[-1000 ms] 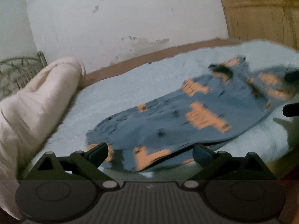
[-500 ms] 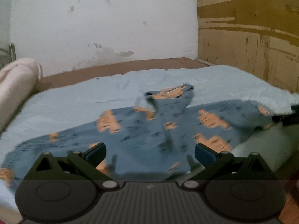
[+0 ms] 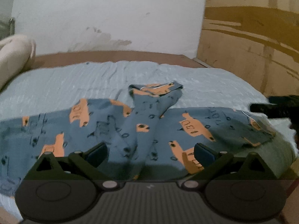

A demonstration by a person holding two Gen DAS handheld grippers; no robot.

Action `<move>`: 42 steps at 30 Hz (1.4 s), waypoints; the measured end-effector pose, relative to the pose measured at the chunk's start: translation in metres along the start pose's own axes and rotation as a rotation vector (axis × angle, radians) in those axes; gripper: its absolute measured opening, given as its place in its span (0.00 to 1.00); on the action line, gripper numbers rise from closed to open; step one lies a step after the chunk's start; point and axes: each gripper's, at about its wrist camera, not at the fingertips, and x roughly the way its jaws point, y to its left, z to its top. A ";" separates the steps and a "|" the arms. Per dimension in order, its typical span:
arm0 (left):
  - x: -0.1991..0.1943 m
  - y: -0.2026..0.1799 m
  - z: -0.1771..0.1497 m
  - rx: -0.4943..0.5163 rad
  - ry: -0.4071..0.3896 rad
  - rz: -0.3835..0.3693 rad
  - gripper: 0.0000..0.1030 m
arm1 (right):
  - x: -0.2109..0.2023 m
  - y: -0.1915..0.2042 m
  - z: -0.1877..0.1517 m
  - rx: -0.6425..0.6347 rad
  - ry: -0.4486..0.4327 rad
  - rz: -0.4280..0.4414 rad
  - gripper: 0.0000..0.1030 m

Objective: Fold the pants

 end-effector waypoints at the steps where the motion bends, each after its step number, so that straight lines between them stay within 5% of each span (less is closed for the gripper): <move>1: -0.001 0.004 0.000 -0.022 0.000 0.000 0.93 | 0.006 0.004 0.009 0.010 -0.001 0.069 0.99; 5: -0.001 0.017 0.000 -0.097 0.009 0.000 0.75 | 0.039 0.046 0.049 -0.073 -0.031 0.247 0.98; 9: -0.002 0.026 0.000 -0.140 0.016 -0.007 0.56 | 0.087 0.107 0.086 -0.172 -0.031 0.361 0.78; 16: 0.006 0.029 0.003 -0.137 0.053 -0.038 0.16 | 0.138 0.189 0.120 -0.334 0.064 0.410 0.61; 20: 0.006 0.025 0.002 -0.121 0.045 -0.044 0.00 | 0.157 0.200 0.116 -0.413 0.146 0.369 0.27; 21: 0.005 0.023 0.002 -0.117 0.040 -0.044 0.00 | 0.157 0.199 0.113 -0.424 0.150 0.375 0.06; 26: -0.006 0.013 0.004 -0.059 -0.005 -0.028 0.00 | 0.136 0.172 0.108 -0.461 0.057 0.308 0.05; 32: -0.018 -0.007 0.003 0.084 -0.044 0.008 0.00 | 0.082 0.095 0.103 -0.507 -0.063 0.133 0.04; 37: -0.020 -0.024 -0.004 0.199 -0.057 0.027 0.00 | 0.046 0.023 0.074 -0.433 -0.027 0.004 0.04; 42: -0.016 -0.029 -0.013 0.240 -0.017 0.034 0.00 | 0.035 -0.008 0.020 -0.357 0.072 -0.042 0.06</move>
